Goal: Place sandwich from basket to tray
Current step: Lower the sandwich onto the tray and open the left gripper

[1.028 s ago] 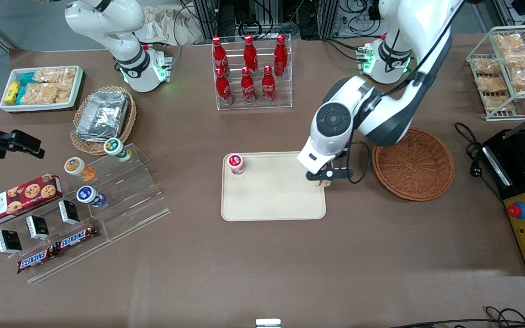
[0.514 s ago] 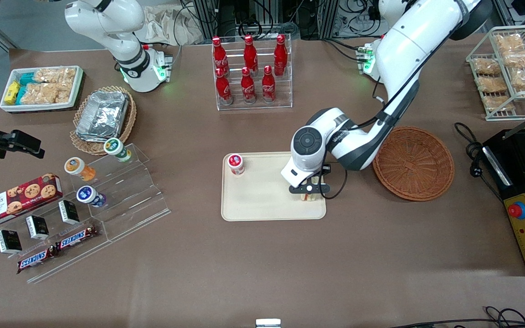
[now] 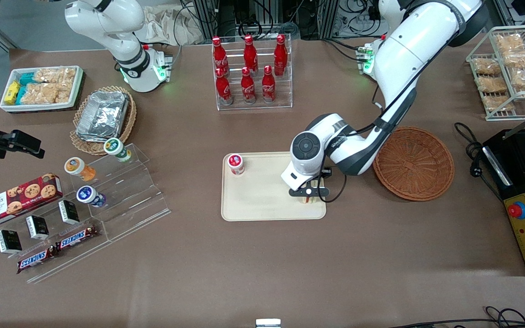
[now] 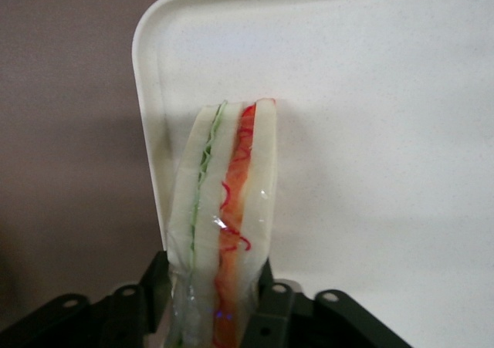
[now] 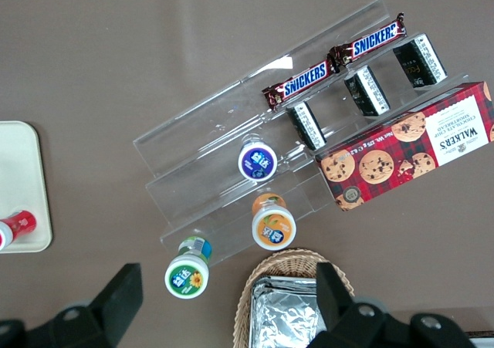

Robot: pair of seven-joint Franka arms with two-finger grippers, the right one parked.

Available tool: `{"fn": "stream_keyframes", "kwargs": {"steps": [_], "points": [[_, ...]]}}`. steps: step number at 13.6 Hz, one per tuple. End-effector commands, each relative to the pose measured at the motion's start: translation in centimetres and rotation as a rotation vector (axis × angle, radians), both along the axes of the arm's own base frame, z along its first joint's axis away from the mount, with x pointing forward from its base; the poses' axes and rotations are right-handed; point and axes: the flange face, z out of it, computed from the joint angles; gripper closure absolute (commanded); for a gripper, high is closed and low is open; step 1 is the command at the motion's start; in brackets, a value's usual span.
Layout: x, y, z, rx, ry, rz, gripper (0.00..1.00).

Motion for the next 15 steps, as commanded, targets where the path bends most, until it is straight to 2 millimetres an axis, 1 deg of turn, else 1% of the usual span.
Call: {"fn": "stream_keyframes", "kwargs": {"steps": [1,3,4,6,7,8,9,10,11,12,13,14,15], "points": [[0.6,-0.3,0.6,0.001,-0.023,0.002,0.0],[1.0,-0.4,1.3,-0.004,-0.032,0.017,0.0],[1.3,-0.5,2.2,-0.014,-0.041,0.028,0.0],[2.3,-0.4,5.1,-0.011,-0.068,0.054,0.0],[2.5,0.0,7.2,0.002,-0.062,0.093,0.0],[2.8,0.6,9.8,0.007,-0.051,0.128,0.0],[3.9,2.1,13.0,-0.012,-0.04,0.187,0.0],[4.8,4.2,15.5,-0.031,-0.025,0.241,0.0],[4.7,5.2,19.1,-0.053,-0.032,0.274,0.0],[4.2,5.7,21.9,-0.075,-0.032,0.301,0.0],[3.5,6.9,24.5,-0.06,-0.036,0.326,0.0],[3.2,9.2,26.3,-0.021,-0.022,0.364,0.0],[2.3,10.7,29.0,-0.017,-0.017,0.388,0.0]]}}
